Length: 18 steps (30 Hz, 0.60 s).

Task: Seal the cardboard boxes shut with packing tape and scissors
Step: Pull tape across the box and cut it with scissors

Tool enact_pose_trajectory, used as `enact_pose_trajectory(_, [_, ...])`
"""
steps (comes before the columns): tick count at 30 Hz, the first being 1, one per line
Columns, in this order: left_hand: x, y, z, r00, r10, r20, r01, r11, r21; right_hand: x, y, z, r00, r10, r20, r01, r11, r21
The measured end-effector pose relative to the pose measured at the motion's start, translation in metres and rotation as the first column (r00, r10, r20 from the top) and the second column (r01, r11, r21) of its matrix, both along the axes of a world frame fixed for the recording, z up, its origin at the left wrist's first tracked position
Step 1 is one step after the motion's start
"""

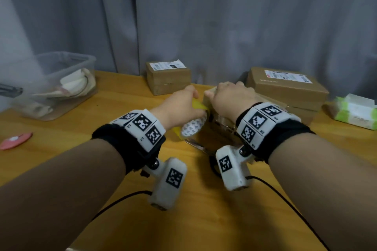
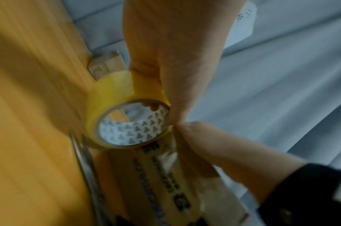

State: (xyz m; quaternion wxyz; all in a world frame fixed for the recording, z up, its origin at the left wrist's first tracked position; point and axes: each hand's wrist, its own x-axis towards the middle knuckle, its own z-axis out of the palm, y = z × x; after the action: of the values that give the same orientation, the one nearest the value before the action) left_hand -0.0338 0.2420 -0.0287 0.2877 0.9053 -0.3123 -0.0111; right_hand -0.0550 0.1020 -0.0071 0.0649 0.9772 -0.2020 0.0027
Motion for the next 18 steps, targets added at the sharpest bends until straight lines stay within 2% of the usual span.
enact_pose_trajectory(2, [0.005,0.006,-0.003,0.990,-0.029,0.137,0.027,0.999,0.020,0.001,-0.005,0.004,0.998,0.065,0.011,-0.064,0.997,-0.033])
enact_pose_trajectory(6, [0.014,0.015,-0.007,0.969,-0.047,0.242,0.047,0.999,0.008,-0.002,-0.021,-0.003,0.984,0.178,-0.014,-0.171,0.963,0.208])
enact_pose_trajectory(10, [0.013,0.011,-0.013,0.980,-0.044,0.196,0.045,0.999,0.000,0.006,-0.019,-0.007,0.994,0.097,-0.039,-0.089,0.980,0.180])
enact_pose_trajectory(12, [0.013,0.009,-0.012,0.975,-0.044,0.218,0.039,0.999,0.027,0.010,-0.013,-0.007,0.998,0.038,-0.044,-0.030,0.986,0.167])
enact_pose_trajectory(16, [0.013,0.012,0.000,0.963,-0.063,0.264,0.021,0.987,0.158,0.019,-0.006,-0.007,0.999,-0.033,-0.036,0.038,0.986,0.161])
enact_pose_trajectory(18, [0.014,0.015,0.001,0.967,-0.088,0.241,0.027,0.968,0.248,0.020,-0.005,-0.006,0.997,-0.056,-0.044,0.063,0.984,0.164])
